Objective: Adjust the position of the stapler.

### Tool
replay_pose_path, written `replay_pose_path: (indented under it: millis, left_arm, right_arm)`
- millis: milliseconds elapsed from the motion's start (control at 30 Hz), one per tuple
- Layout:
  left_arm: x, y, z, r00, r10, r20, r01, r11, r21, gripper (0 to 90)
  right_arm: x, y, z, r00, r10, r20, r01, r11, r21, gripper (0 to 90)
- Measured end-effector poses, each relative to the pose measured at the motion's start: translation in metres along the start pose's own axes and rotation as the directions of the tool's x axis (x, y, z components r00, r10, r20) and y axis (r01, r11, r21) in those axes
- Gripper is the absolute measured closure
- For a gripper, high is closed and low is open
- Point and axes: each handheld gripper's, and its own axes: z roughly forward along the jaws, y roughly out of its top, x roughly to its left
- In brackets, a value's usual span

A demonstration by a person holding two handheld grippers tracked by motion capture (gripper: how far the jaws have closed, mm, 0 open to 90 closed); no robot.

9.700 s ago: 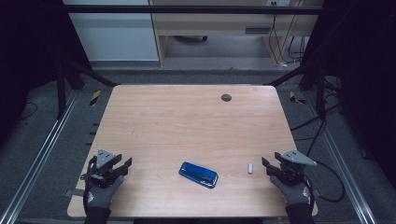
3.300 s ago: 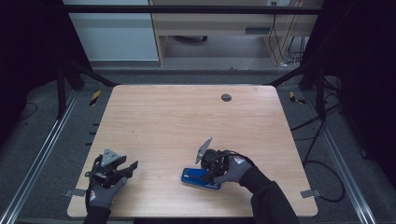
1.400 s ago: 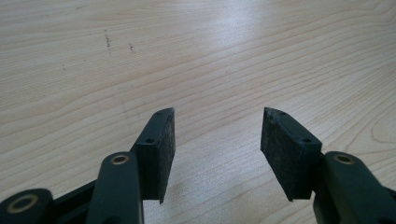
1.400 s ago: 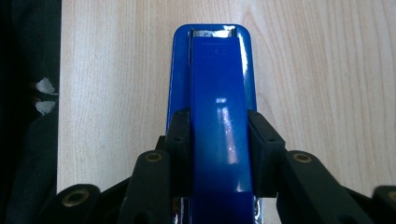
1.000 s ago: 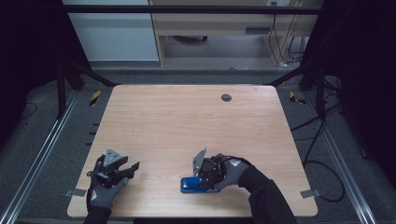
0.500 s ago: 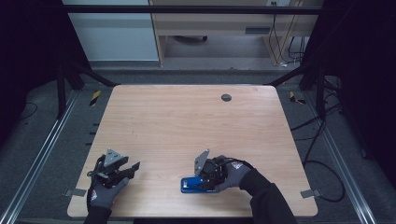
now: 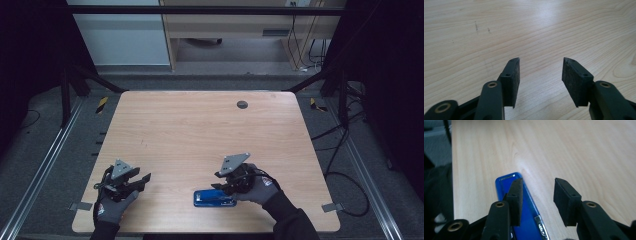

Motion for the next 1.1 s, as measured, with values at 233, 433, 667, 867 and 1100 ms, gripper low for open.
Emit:
replay_pose_path:
  millis: [233, 433, 667, 867, 1100]
  left_arm:
    - [-0.010, 0.009, -0.004, 0.9989, 0.026, 0.039, -0.025, 0.9994, -0.025, 51.4]
    - [-0.025, 0.022, -0.007, 0.9936, 0.081, 0.079, -0.077, 0.9957, -0.052, 51.5]
    - [-0.045, 0.043, -0.012, 0.9790, 0.141, 0.146, -0.129, 0.9875, -0.090, 49.2]
    - [-0.066, 0.060, -0.006, 0.9618, 0.206, 0.181, -0.192, 0.9773, -0.088, 46.5]
    - [-0.090, 0.073, 0.003, 0.9377, 0.263, 0.227, -0.253, 0.9647, -0.074, 44.1]
  right_arm:
    - [-0.006, -0.019, -0.023, 0.9828, 0.155, 0.100, -0.142, 0.981, -0.132, 64.4]
    - [-0.006, -0.041, -0.040, 0.9603, 0.229, 0.160, -0.196, 0.961, -0.196, 75.9]
    - [-0.002, -0.067, -0.056, 0.9349, 0.299, 0.191, -0.258, 0.942, -0.213, 90.0]
    - [0.003, -0.082, -0.059, 0.9256, 0.337, 0.172, -0.294, 0.927, -0.233, 90.0]
    - [0.012, -0.092, -0.062, 0.9136, 0.357, 0.194, -0.309, 0.920, -0.239, 90.0]
